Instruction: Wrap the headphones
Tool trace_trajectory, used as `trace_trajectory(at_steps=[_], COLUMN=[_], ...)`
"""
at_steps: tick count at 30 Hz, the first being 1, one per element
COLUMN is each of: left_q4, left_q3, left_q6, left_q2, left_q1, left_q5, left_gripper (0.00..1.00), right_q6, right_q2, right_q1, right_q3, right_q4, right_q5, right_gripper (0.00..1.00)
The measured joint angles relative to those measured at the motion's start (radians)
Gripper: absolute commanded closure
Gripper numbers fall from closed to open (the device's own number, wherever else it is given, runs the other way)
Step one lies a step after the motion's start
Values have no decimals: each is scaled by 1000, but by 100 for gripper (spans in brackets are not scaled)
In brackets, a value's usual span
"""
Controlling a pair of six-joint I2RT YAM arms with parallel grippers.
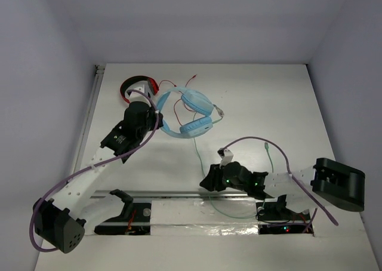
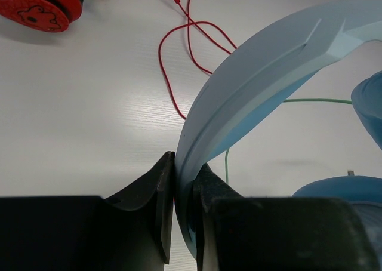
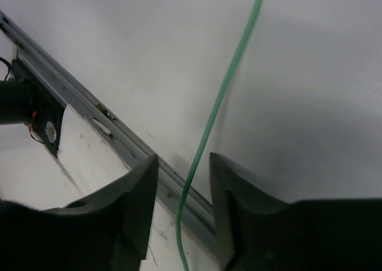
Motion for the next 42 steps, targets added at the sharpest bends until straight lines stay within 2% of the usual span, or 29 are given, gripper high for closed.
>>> trace_trajectory(at_steps=[2, 3, 5, 8, 11, 18, 26, 30, 35, 42], left_q4=[10, 16, 32, 69, 111, 193, 200, 199, 170, 35], left_q3=[0, 0, -1, -17, -54, -159, -256, -256, -256, -218], left_q6=[-6, -10, -18, -39, -62, -90, -61, -29, 0, 27], left_q2=[0, 0, 0, 0, 0, 34, 53, 63, 54, 36], left_q1=[0, 0, 0, 0, 0, 2, -41, -68, -91, -164], left_q5=[5, 8, 12, 5, -33, -125, -81, 17, 157, 194], left_gripper=[100, 100, 100, 100, 100, 100, 100, 100, 100, 100], right_q6=[7, 8, 5, -7, -35, -113, -282, -368, -460, -561], right_q2=[35, 50, 70, 72, 27, -81, 35, 101, 106, 41], right_q1=[0, 0, 0, 22, 85, 248, 256, 245, 170, 76], right_q3=[10, 13, 23, 73, 181, 623, 1048, 1125, 1131, 1130], right_q4=[29, 36, 32, -41, -211, -746, -1250, -1352, -1409, -1401], right_q5=[-10, -15, -26, -26, -6, 59, 246, 341, 438, 532], right_gripper=[68, 87, 100, 100, 100, 100, 100, 100, 100, 100])
